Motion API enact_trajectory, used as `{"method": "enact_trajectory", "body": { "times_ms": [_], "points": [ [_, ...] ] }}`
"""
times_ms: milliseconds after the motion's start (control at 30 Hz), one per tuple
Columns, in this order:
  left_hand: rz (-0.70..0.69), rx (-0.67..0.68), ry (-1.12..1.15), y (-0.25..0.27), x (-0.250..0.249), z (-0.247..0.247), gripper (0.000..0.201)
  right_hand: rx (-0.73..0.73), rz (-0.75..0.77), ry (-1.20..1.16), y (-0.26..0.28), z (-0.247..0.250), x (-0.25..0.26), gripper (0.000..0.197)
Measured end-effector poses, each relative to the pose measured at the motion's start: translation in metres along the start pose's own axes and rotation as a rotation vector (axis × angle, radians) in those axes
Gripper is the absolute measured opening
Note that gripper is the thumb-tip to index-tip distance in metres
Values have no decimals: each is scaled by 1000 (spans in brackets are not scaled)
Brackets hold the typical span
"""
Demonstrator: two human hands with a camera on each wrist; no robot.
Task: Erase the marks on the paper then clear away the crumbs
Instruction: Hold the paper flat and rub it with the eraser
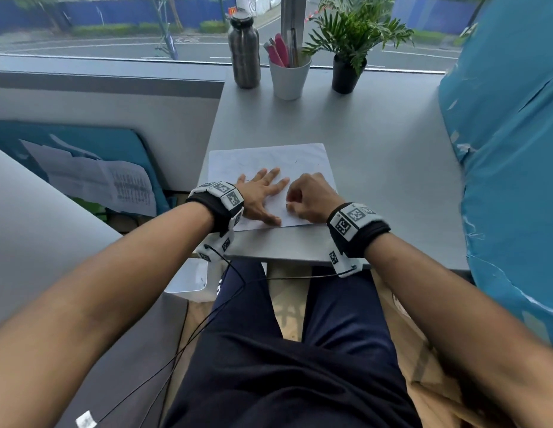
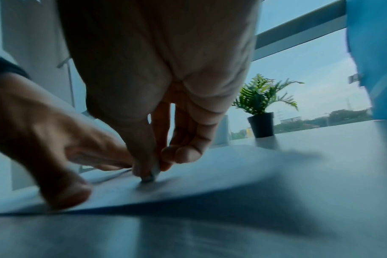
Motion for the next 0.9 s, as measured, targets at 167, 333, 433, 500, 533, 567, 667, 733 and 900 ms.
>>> {"method": "enact_trajectory", "body": {
  "times_ms": [167, 333, 433, 500, 533, 567, 667, 733, 900],
  "points": [
    [-6, 3, -5, 0, 0, 0, 111, 77, 13, 31, -3, 5, 1, 10],
    [-5, 10, 0, -1, 2, -1, 111, 83, 30, 24, 8, -3, 6, 11],
    [-7, 7, -1, 0, 1, -1, 111, 109, -3, 13, 4, 0, -1, 10],
    [-7, 5, 5, 0, 0, 0, 111, 5, -68, -7, -2, 14, -13, 11],
    [-4, 6, 8, 0, 0, -1, 111, -10, -62, 3, -2, 14, -12, 11],
    [-3, 7, 8, 0, 1, -1, 111, 18, -33, 19, 1, 8, -6, 11],
    [1, 9, 5, 0, 2, -1, 113, 128, 56, 42, 9, -8, 9, 7],
    [3, 7, 2, 0, 0, 0, 112, 33, -44, -13, 1, 5, -10, 8],
    [-3, 1, -5, 1, 1, 0, 115, 84, 48, 17, 10, -9, 14, 8]
  ]
}}
Point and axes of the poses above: each hand's wrist, its own y-axis away from the middle knuckle, its own z-axis out of the back of the hand, x = y × z, the point moved 7 cm from there along -y, towards the middle knuckle, and after that the axes turned 6 degrees about x, right-handed, at the moved point
